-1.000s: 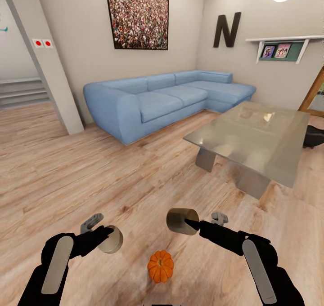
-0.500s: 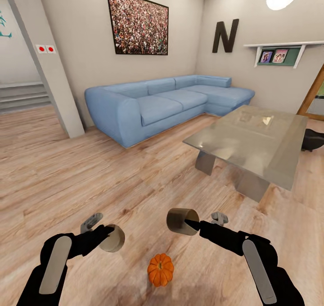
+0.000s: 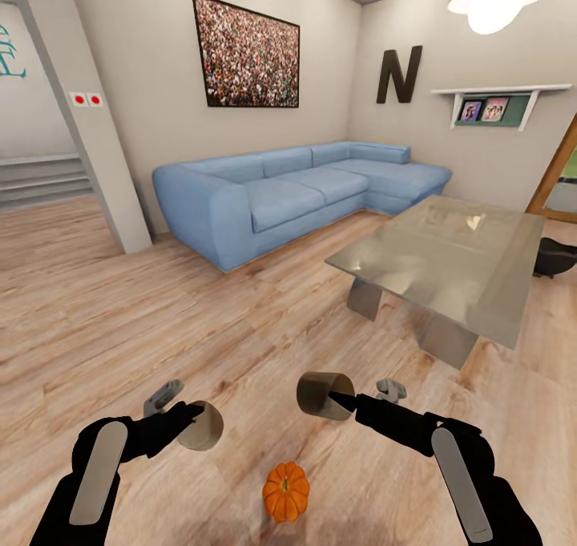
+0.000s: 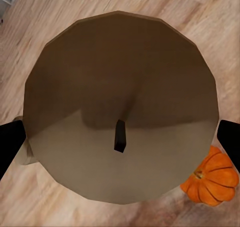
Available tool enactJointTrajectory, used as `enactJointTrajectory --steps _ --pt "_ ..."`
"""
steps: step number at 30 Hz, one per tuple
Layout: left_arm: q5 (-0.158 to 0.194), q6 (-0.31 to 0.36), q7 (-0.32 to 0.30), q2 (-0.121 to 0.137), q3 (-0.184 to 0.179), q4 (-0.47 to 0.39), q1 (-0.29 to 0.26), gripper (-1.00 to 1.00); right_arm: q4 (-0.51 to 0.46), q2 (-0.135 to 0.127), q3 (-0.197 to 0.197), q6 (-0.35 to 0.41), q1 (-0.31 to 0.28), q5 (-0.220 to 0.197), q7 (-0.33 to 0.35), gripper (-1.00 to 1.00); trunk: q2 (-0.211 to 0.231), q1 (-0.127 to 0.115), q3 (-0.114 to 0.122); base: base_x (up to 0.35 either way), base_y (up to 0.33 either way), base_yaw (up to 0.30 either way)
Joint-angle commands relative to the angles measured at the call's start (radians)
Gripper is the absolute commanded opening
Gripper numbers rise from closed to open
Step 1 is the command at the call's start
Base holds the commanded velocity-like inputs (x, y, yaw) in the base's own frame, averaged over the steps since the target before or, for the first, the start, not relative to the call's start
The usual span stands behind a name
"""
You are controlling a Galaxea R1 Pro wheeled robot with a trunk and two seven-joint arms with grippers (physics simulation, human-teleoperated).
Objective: Place each of the two pumpkins and all three candles from the living room inside a cabinet in the living room (use any cabinet), then make sure every cabinet is closed, and position the cauldron so it is next to a table in the living room.
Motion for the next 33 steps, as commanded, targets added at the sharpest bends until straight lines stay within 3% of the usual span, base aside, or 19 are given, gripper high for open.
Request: enactJointTrajectory --steps 1,8,33 --pt "0.010 0.004 0.010 -0.001 0.002 0.000 -0.001 -1.00 0.001 0.000 -0.001 0.004 -0.001 0.008 0.009 -1.00 0.007 -0.004 0.002 0.000 0.000 0.000" --pt "0.010 0.003 0.009 -0.002 0.002 0.003 -0.001 -1.00 0.020 0.000 -0.001 0.003 -0.001 0.007 0.009 -1.00 0.028 -0.016 0.012 0.000 0.000 0.000" --pt "0.010 0.001 0.008 -0.004 0.000 0.010 -0.001 -1.00 0.039 0.000 -0.001 0.003 -0.001 0.008 0.007 -1.00 0.203 -0.111 0.090 0.000 0.000 0.000"
